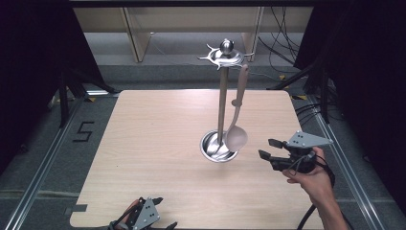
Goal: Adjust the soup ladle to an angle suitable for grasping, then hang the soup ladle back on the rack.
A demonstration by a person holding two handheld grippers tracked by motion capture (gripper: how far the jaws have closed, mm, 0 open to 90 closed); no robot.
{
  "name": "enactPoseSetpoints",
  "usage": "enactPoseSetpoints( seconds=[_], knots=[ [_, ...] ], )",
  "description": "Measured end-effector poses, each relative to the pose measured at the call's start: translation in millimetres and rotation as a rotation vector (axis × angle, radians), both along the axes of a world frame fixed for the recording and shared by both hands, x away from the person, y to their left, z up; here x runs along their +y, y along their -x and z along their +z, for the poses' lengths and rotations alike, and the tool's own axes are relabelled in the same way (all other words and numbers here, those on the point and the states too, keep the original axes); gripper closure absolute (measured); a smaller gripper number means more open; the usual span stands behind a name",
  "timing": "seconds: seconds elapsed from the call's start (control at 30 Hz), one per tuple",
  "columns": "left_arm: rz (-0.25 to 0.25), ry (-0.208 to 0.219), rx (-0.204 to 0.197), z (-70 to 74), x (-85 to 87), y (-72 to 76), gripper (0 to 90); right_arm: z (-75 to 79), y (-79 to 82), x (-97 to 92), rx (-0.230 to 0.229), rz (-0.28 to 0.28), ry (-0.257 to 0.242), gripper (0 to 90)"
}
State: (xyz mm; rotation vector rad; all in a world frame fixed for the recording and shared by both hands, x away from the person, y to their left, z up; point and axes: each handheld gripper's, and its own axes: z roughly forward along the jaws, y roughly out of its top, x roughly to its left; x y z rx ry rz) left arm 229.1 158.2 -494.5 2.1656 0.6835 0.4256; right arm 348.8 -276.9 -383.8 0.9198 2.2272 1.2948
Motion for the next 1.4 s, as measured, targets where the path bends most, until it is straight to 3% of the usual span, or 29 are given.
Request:
enactPoseSetpoints(
  seconds=[0.07,0.1,0.17,0.23,0.27,0.33,0.37,0.4,0.43,0.47,0.53,0.63,0.67,0.7,0.8,0.83,0.87,0.97,1.03,1.1,1.17,1.27,1.3,1.4],
  knots=[
    [-0.013,0.009,0.017,1.4,0.4,-0.1,15.2,-5.9,1.2,-3.8,0.007,-0.015,-0.006,44.6],
    [-0.015,-0.01,0.009,2.1,0.8,-0.8,15.2,-7.5,1.9,-6.7,0.016,-0.011,0.001,44.6],
    [-0.006,0.02,0.017,1.0,-1.1,0.5,15.2,-10.0,4.5,-10.4,0.045,-0.013,-0.012,44.6],
    [-0.004,-0.012,-0.007,0.2,-0.3,0.0,15.2,-13.4,5.1,-12.8,0.058,-0.012,-0.019,44.6],
    [-0.008,-0.014,-0.006,0.5,-0.2,0.3,15.1,-15.5,4.8,-13.8,0.042,-0.021,-0.011,44.5],
    [-0.012,-0.002,-0.002,0.6,-0.5,1.0,15.2,-18.0,5.9,-15.1,0.071,-0.02,-0.006,44.5],
    [-0.019,-0.018,0.006,1.8,0.6,0.6,15.2,-19.3,5.0,-16.3,0.051,-0.02,0.004,44.4],
    [-0.02,-0.013,0.01,2.1,0.4,1.0,15.2,-20.3,6.7,-15.4,0.073,-0.031,-0.007,44.4],
    [-0.021,-0.017,0.007,2.3,0.4,0.7,15.2,-21.4,5.6,-16.3,0.059,-0.014,0.001,44.3],
    [-0.003,0.009,-0.001,0.2,-1.7,1.4,15.2,-21.5,5.8,-16.6,0.056,-0.009,0.009,44.2],
    [-0.009,-0.014,-0.006,0.4,-1.0,0.8,15.2,-22.1,8.1,-15.5,0.062,-0.023,-0.001,44.0],
    [-0.005,0.003,-0.001,0.6,-1.4,1.5,15.2,-23.1,10.3,-15.4,0.072,-0.022,-0.001,43.6],
    [-0.01,-0.022,-0.005,1.6,0.0,0.6,15.1,-23.8,10.6,-15.6,0.069,-0.018,0.003,43.6],
    [-0.011,-0.012,-0.003,1.3,-0.2,0.8,15.2,-24.2,9.8,-16.2,0.054,-0.005,0.009,43.5],
    [-0.007,-0.016,-0.007,0.7,-0.6,0.8,15.2,-25.5,13.1,-14.7,0.085,-0.008,0.0,42.9],
    [-0.008,-0.017,-0.006,0.9,-0.8,1.0,15.2,-26.3,12.1,-15.2,0.064,0.003,0.009,42.6],
    [-0.007,-0.015,-0.006,1.0,-1.0,1.1,15.2,-26.7,14.7,-14.3,0.093,-0.005,0.007,42.2],
    [-0.008,-0.018,-0.006,0.8,-0.7,1.0,15.2,-28.8,14.0,-14.8,0.07,0.011,0.022,40.9],
    [-0.007,-0.018,-0.005,0.5,-0.4,0.7,15.2,-29.5,16.6,-13.4,0.098,0.003,0.011,40.3],
    [-0.007,-0.023,-0.006,0.6,0.0,0.7,15.1,-30.6,15.8,-14.1,0.082,0.015,0.021,39.6],
    [-0.017,-0.033,0.009,1.3,0.6,0.1,15.1,-30.9,18.5,-13.0,0.107,0.0,0.009,39.3],
    [-0.007,-0.017,-0.003,1.0,0.0,1.1,15.2,-31.6,18.1,-14.9,0.081,0.01,0.02,38.9],
    [-0.008,-0.022,-0.003,1.1,0.2,0.8,15.2,-32.0,20.5,-13.7,0.108,-0.003,0.005,38.9],
    [-0.016,-0.033,0.01,1.2,0.8,0.1,15.2,-33.6,21.6,-13.7,0.103,-0.002,0.013,37.6]
  ],
)
